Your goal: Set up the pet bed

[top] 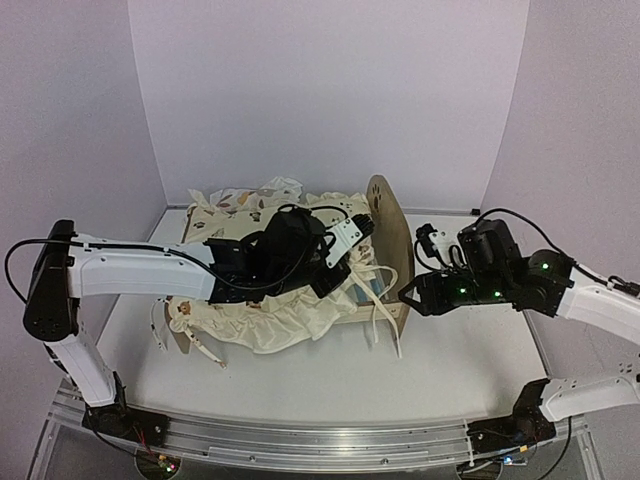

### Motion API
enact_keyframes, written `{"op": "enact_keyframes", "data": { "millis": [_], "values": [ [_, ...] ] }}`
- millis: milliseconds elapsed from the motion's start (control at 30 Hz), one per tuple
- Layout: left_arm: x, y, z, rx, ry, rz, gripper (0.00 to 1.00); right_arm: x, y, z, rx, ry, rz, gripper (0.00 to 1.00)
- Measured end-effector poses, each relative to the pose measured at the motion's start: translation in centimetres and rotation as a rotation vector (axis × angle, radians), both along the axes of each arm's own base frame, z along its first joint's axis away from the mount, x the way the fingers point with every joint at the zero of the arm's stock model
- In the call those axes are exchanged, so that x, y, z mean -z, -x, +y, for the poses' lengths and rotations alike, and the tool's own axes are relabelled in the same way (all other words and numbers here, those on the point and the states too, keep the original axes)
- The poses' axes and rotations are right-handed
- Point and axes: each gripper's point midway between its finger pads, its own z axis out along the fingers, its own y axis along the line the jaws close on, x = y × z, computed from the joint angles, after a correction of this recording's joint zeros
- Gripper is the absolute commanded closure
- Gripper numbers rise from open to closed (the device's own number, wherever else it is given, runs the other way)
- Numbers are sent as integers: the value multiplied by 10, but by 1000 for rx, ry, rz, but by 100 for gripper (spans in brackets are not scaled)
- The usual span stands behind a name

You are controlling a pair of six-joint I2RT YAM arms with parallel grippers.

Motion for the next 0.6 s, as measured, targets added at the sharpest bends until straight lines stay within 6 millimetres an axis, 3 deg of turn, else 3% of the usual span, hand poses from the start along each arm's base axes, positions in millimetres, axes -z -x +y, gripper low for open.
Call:
{"op": "enact_keyframes", "data": {
  "millis": [233,467,600],
  "values": [
    [2,3,0,15,22,21,96,10,-10,18,-42,36,30,49],
    [-7,3,7,9,51,20,96,-2,-32,36,-46,65,-14,42],
    [-14,4,14,3,68,14,96,-8,-44,45,-52,95,-48,33]
  ]
}}
